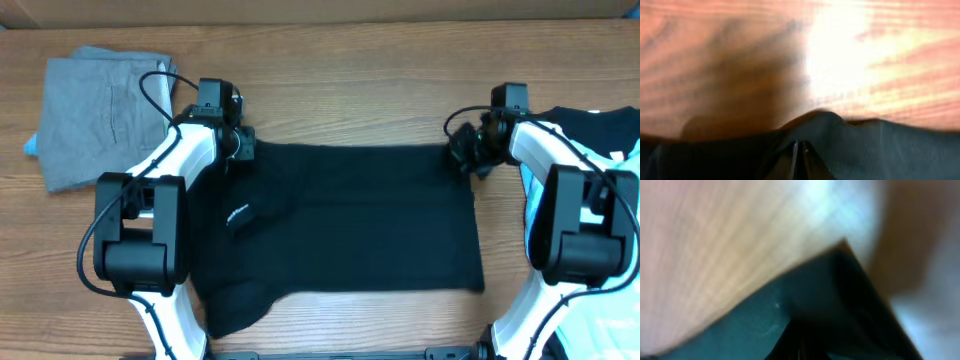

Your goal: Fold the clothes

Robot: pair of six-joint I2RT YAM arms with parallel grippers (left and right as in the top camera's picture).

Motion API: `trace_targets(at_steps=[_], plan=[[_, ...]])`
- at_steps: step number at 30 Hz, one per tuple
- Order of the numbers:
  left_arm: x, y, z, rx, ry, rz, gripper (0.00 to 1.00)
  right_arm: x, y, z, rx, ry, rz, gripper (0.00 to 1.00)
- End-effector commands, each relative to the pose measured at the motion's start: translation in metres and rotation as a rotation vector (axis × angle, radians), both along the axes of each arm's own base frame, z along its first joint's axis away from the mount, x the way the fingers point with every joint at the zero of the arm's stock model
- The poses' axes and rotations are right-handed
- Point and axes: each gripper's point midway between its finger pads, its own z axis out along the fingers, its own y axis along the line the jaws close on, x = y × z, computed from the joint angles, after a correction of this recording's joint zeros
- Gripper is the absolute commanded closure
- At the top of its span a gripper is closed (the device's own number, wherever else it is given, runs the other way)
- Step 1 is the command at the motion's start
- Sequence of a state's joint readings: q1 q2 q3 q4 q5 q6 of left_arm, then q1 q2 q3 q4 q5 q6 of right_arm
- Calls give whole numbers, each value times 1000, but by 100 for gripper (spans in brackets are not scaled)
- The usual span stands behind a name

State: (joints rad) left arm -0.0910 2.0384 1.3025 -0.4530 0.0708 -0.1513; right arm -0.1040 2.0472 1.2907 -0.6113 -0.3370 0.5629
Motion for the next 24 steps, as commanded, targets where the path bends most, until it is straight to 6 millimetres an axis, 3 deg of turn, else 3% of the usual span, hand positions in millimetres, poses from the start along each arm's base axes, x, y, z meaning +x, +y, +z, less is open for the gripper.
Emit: trace_targets(at_steps=[1, 8, 15, 19, 24], plan=[[-6, 6, -39, 8, 63, 65, 94, -9, -12, -65, -64, 90, -71, 96], [47, 22, -4, -54, -109, 179, 96, 44, -11, -45, -44, -134, -71, 96], [94, 39, 58, -98, -235, 195, 93, 63, -3, -19, 12, -202, -28, 92], [103, 32, 91, -119, -243, 129, 83, 67, -1, 13, 7, -264, 26, 89], [93, 30, 119, -101, -180, 87, 66, 59, -3, 52, -35, -307, 77, 92]])
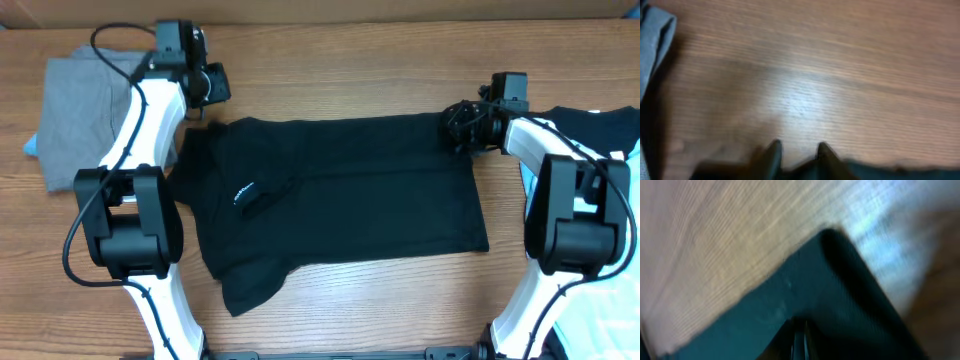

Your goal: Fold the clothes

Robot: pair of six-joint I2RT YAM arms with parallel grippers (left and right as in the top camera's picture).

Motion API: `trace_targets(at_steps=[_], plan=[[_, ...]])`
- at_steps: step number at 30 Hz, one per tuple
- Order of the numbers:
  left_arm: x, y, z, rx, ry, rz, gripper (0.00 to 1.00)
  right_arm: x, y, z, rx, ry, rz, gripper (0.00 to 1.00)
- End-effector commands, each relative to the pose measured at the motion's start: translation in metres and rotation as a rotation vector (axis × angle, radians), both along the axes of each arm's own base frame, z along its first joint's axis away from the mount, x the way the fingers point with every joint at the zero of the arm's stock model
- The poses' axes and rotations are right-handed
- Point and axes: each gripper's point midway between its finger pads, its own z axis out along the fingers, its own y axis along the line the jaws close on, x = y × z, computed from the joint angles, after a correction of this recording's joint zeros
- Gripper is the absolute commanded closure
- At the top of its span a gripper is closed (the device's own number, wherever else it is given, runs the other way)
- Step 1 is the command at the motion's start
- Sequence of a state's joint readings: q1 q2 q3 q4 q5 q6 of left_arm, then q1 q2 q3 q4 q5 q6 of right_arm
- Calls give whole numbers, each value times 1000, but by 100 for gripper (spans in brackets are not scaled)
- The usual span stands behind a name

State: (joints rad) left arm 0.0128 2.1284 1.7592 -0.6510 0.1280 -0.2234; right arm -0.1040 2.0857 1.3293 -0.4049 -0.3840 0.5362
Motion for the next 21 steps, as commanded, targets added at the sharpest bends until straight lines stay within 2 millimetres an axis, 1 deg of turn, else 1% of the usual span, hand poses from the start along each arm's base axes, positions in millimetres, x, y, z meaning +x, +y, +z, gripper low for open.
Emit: trace_targets(at_steps=[1, 3, 6, 8, 10, 16, 18, 21], plan=[[1, -8, 30, -1, -9, -62, 61, 3, -6, 38, -57, -80, 29, 94], [-4, -7, 40, 8, 12, -75, 60, -3, -9, 34, -82, -52, 30, 96], [-9, -7, 54, 9, 32, -79, 57, -12, -31, 10, -198, 27, -22, 96], [-11, -7, 59, 9, 39, -79, 57, -16, -44, -4, -267, 65, -52, 96], [-13, -7, 60, 9, 48, -79, 56, -19, -50, -21, -295, 99, -61, 96], [-25, -8, 54, 7, 100, -81, 56, -30, -53, -71, -305, 192, -58, 96], [-26, -9, 54, 8, 106, -81, 57, -34, -62, -80, -317, 220, -94, 96], [-27, -8, 53, 8, 112, -81, 57, -42, -84, -82, -289, 271, -240, 96]])
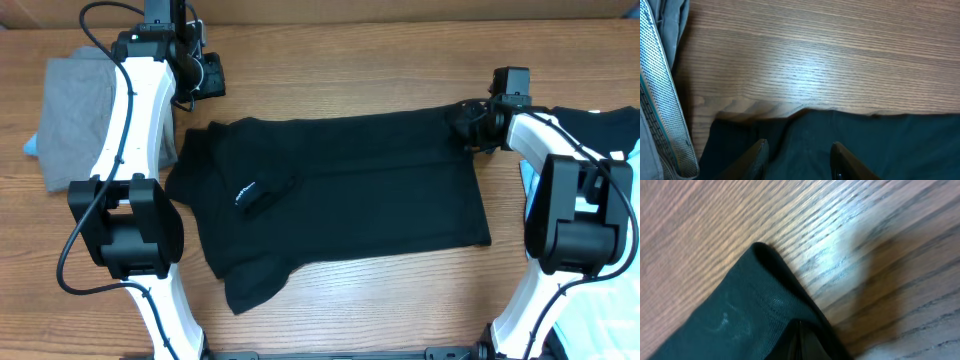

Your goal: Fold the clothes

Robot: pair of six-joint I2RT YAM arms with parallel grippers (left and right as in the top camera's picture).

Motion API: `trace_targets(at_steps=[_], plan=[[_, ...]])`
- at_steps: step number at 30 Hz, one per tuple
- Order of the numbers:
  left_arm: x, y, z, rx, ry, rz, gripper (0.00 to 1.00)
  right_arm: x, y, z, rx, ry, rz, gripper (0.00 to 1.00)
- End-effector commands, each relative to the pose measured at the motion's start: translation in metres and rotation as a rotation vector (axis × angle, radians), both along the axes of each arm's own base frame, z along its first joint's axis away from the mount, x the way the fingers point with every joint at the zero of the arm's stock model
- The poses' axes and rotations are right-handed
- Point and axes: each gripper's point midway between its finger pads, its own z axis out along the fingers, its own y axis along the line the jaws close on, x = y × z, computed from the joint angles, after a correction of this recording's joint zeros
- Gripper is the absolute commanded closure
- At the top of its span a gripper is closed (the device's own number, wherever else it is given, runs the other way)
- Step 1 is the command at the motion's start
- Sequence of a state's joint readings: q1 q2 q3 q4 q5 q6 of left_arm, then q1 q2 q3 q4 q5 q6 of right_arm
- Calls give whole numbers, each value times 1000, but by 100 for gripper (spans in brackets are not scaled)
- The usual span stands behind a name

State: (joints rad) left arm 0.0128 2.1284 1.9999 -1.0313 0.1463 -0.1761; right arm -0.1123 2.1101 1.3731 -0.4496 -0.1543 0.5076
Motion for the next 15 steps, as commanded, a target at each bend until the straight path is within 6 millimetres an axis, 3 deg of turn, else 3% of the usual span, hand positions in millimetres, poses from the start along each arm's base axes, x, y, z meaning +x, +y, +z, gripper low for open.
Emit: trace_targets(at_steps=[1, 3, 9, 15], plan=[[2, -5, 8, 2, -20, -31, 56, -49, -50, -71, -46, 225, -240, 96], [1, -5, 7, 1, -17, -31, 56, -53, -63, -71, 26, 231, -323, 96], [1, -8, 6, 1, -13, -37, 53, -62, -87, -68, 115, 229, -330, 96], [-6, -22, -4, 5, 16, -66, 52, -66, -90, -51, 88, 216, -257, 96]])
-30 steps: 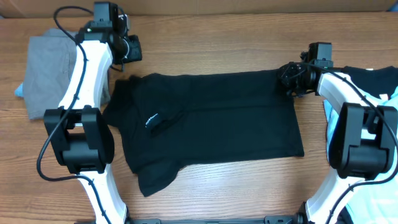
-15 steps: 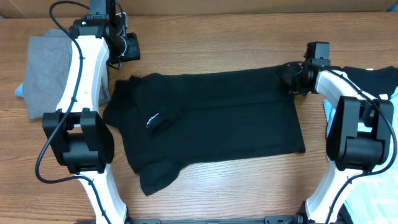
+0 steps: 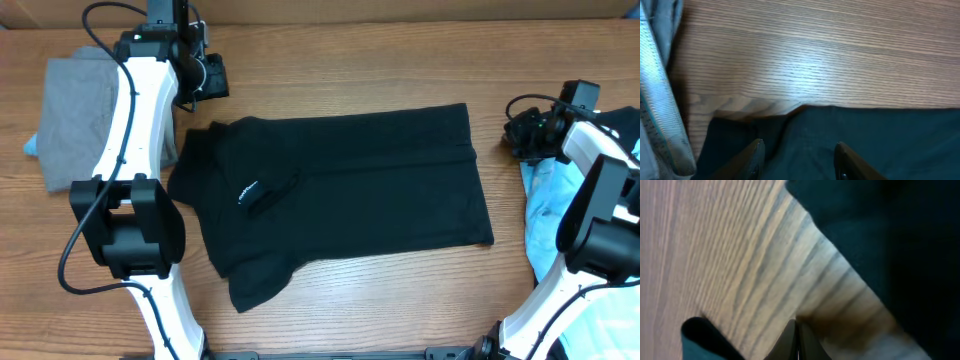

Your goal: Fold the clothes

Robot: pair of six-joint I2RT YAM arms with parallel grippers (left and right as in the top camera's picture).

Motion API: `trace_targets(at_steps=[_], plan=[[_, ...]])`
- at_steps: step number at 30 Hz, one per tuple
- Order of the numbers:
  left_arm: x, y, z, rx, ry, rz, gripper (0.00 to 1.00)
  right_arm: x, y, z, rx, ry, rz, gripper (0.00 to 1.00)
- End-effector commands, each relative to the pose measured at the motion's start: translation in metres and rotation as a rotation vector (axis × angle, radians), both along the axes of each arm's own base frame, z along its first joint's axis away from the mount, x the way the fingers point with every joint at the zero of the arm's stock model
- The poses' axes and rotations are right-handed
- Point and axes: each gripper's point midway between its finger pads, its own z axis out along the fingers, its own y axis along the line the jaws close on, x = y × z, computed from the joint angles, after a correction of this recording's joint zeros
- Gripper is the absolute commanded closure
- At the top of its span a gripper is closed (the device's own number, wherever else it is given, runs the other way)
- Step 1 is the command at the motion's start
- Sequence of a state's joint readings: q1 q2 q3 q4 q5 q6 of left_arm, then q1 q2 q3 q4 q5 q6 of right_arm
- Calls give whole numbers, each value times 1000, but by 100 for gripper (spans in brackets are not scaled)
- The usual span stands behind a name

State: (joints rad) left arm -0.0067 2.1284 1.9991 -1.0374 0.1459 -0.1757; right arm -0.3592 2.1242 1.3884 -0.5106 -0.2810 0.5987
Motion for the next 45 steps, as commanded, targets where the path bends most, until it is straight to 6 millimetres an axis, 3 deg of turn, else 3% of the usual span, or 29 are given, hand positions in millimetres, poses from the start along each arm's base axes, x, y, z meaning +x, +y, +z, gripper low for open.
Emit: trace_targets(at_steps=[1, 4, 9, 10, 12, 14, 16, 20, 24, 29, 32, 34, 45], plan=[[-6, -14, -6, 7, 18, -49, 53, -37, 6, -41, -61, 152, 78, 96], [-11, -18, -14, 9, 42, -58, 52, -22, 30, -14, -54, 26, 281, 96], [-15, -19, -20, 10, 61, -60, 52, 0, 89, 39, 0, -232, 597, 95], [-15, -19, -20, 10, 61, -60, 52, 3, 99, 47, 7, -272, 636, 92], [-15, -19, -20, 10, 61, -60, 52, 7, 108, 56, -4, -299, 658, 76], [-15, -19, -20, 10, 61, -60, 52, 8, 115, 59, -8, -305, 668, 69], [-15, -19, -20, 10, 61, -60, 52, 8, 118, 59, -8, -305, 675, 63], [-15, -19, -20, 10, 60, -60, 51, 9, 117, 58, -17, -304, 674, 62], [-15, -19, -20, 10, 60, -60, 51, 10, 101, 52, -89, -263, 640, 59], [-15, -19, -20, 9, 60, -60, 52, 9, 78, 43, -200, -197, 596, 38], [-15, -19, -20, 9, 61, -60, 52, 8, 75, 39, -209, -184, 594, 31], [-15, -19, -20, 9, 61, -60, 52, 7, 77, 36, -205, -176, 598, 31], [-16, -20, -20, 8, 61, -62, 52, -4, 92, -3, -164, -95, 655, 53]])
